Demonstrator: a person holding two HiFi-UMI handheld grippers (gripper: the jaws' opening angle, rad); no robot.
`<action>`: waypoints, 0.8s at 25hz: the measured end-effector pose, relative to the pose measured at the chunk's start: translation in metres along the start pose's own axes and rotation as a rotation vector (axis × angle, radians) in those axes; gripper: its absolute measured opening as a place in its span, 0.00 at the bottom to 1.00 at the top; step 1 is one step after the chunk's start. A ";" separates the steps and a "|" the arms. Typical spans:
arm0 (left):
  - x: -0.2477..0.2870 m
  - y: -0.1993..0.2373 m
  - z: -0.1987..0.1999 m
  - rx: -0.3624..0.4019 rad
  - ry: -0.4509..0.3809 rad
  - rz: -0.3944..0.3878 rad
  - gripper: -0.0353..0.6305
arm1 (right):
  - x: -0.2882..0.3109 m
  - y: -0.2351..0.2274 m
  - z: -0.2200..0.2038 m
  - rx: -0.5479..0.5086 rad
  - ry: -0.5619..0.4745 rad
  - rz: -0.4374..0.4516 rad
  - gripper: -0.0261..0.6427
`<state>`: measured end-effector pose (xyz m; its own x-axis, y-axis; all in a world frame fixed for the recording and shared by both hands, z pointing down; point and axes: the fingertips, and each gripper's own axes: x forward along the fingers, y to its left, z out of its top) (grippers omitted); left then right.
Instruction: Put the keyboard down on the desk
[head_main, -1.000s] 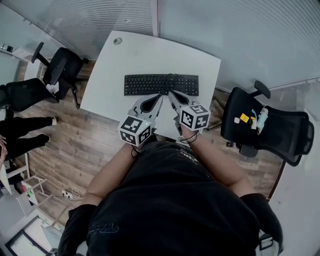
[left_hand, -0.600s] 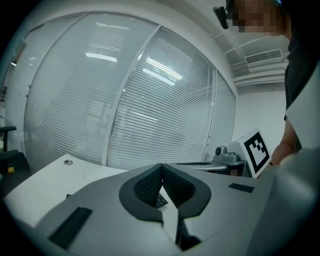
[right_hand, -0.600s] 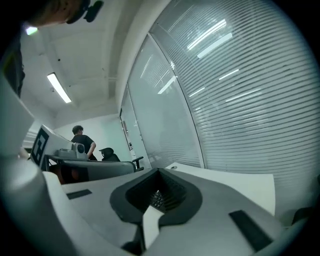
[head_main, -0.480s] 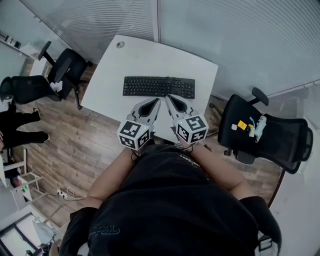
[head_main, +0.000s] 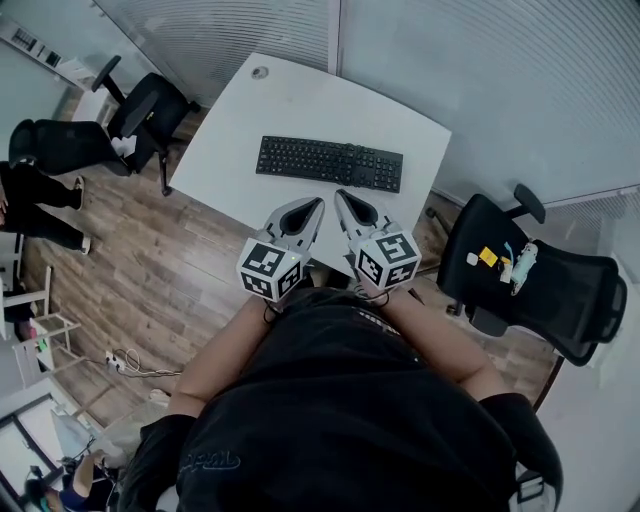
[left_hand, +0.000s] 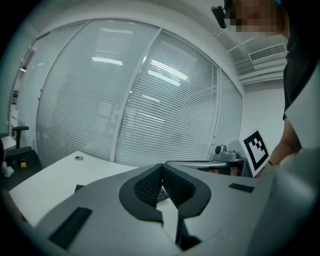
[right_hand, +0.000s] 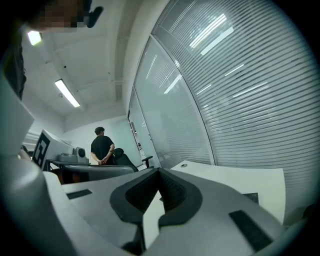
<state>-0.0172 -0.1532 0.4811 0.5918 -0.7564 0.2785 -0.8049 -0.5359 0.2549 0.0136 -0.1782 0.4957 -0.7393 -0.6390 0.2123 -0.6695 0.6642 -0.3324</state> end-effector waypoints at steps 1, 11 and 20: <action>-0.005 0.003 -0.002 -0.004 0.001 0.010 0.08 | 0.002 0.004 -0.001 0.001 0.002 0.011 0.07; -0.037 0.024 0.005 0.014 -0.031 0.031 0.08 | 0.026 0.051 -0.001 -0.048 0.010 0.063 0.07; -0.071 0.038 0.010 0.045 -0.026 -0.017 0.08 | 0.037 0.082 0.005 -0.029 -0.029 0.020 0.07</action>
<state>-0.0899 -0.1236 0.4623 0.6045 -0.7563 0.2503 -0.7963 -0.5645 0.2173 -0.0685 -0.1493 0.4719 -0.7506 -0.6359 0.1793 -0.6567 0.6879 -0.3091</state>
